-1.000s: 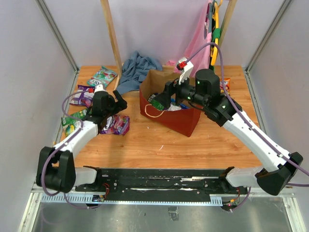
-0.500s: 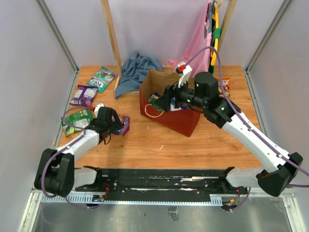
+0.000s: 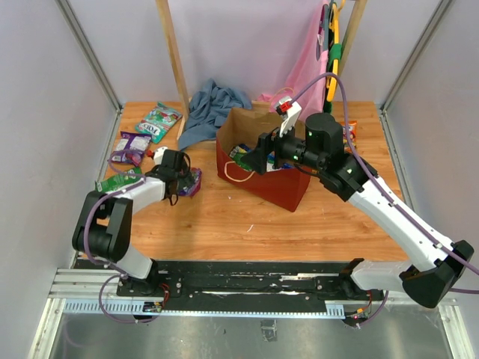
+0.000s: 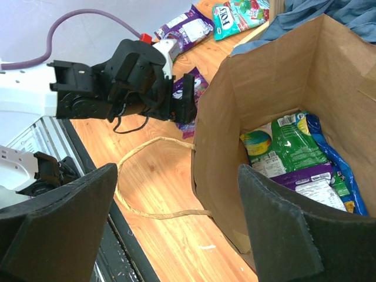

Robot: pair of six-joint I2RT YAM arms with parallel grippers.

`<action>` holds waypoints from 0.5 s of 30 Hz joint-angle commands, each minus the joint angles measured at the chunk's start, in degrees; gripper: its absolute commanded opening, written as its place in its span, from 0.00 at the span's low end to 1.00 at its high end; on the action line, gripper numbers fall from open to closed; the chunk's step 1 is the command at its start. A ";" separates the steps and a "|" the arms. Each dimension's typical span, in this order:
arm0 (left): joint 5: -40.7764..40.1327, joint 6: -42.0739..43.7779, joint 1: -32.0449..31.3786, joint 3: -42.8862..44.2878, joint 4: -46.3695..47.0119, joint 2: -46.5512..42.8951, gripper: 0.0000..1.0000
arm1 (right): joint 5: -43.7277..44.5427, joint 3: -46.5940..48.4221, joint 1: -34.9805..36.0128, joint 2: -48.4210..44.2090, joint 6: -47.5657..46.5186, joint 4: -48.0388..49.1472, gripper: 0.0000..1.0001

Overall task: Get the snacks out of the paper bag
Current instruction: Adjust the snack at the center of the board.

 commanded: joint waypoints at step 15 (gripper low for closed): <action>-0.12 -2.70 8.70 12.77 -3.92 15.31 1.00 | 0.00 -1.95 -0.62 -1.47 -1.37 0.14 0.87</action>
